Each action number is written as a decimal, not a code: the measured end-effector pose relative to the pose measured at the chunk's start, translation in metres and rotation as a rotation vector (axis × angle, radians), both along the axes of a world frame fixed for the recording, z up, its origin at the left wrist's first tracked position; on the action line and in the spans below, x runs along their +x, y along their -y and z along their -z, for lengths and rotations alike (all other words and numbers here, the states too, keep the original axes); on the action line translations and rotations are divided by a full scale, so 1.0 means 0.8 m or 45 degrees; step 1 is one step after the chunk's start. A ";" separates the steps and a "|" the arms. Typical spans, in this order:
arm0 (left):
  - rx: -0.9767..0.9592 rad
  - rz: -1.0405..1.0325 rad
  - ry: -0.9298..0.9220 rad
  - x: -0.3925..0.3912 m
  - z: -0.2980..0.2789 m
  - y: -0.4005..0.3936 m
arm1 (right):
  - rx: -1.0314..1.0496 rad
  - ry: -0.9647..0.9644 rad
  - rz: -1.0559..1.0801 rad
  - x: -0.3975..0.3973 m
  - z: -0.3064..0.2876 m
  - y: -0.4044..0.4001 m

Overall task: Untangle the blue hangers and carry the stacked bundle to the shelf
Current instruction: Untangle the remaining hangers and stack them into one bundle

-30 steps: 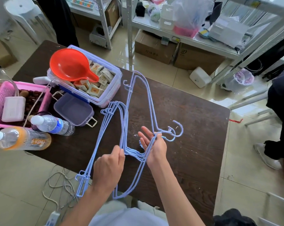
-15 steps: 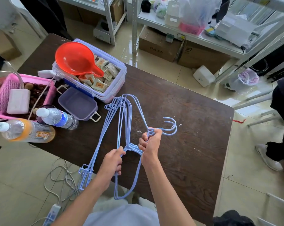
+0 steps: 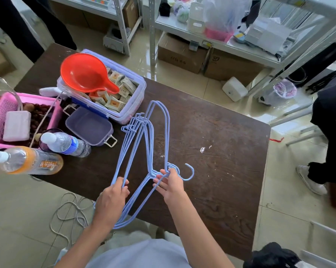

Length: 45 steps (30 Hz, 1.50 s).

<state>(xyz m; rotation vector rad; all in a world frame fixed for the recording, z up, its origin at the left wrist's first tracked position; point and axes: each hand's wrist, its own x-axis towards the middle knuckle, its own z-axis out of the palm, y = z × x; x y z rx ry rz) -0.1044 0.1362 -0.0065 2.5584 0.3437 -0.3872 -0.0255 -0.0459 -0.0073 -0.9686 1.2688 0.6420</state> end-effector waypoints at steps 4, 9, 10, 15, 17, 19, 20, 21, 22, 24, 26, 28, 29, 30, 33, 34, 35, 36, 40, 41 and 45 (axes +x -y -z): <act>0.281 0.058 0.024 0.003 0.001 -0.024 | -0.231 -0.009 -0.234 -0.022 0.016 -0.025; 0.664 0.248 -0.155 0.005 0.003 -0.042 | -0.266 -0.065 -0.360 -0.031 0.037 -0.051; 0.670 0.255 -0.171 0.005 0.009 -0.044 | -0.303 -0.058 -0.398 -0.030 0.042 -0.053; 0.559 0.197 -0.177 0.007 0.048 -0.047 | -0.484 -0.031 -0.644 -0.024 0.059 -0.048; 0.531 0.181 -0.191 0.014 0.055 -0.045 | -0.356 -0.049 -0.464 -0.018 0.063 -0.045; 0.513 0.154 -0.245 0.023 0.055 -0.049 | -0.171 -0.112 -0.187 -0.010 0.062 -0.041; 0.515 0.161 -0.252 0.027 0.056 -0.051 | -0.124 -0.131 -0.106 -0.005 0.060 -0.041; 0.511 0.172 -0.259 0.029 0.058 -0.053 | -0.120 -0.140 -0.064 -0.001 0.059 -0.041; 0.504 0.177 -0.270 0.032 0.059 -0.052 | -0.136 -0.156 -0.032 0.003 0.060 -0.042; 0.519 0.177 -0.296 0.040 0.059 -0.046 | -0.180 -0.213 0.045 0.010 0.066 -0.045; 0.516 0.169 -0.348 0.048 0.058 -0.036 | -0.211 -0.256 0.148 0.016 0.071 -0.050; 0.518 0.161 -0.350 0.052 0.057 -0.029 | -0.266 -0.310 0.258 0.024 0.073 -0.050; 0.521 0.175 -0.349 0.052 0.056 -0.024 | -0.295 -0.333 0.296 0.030 0.072 -0.047; 0.526 0.193 -0.339 0.052 0.057 -0.018 | -0.325 -0.351 0.315 0.034 0.071 -0.042; 0.481 0.208 -0.303 0.056 0.055 0.007 | -0.372 -0.332 0.387 0.050 0.076 -0.011; 0.457 0.214 -0.296 0.059 0.056 0.018 | -0.360 -0.319 0.435 0.054 0.078 0.003; 0.437 0.220 -0.299 0.063 0.056 0.031 | -0.342 -0.303 0.473 0.058 0.080 0.018; 0.423 0.234 -0.296 0.068 0.056 0.045 | -0.330 -0.290 0.474 0.060 0.078 0.032; 0.381 0.268 -0.216 0.104 0.054 0.090 | -0.272 -0.163 0.129 0.064 0.063 0.084; 0.360 0.249 -0.228 0.111 0.054 0.094 | -0.246 -0.113 -0.036 0.064 0.053 0.094; 0.339 0.209 -0.290 0.120 0.053 0.097 | -0.833 0.124 -0.847 0.054 0.011 0.132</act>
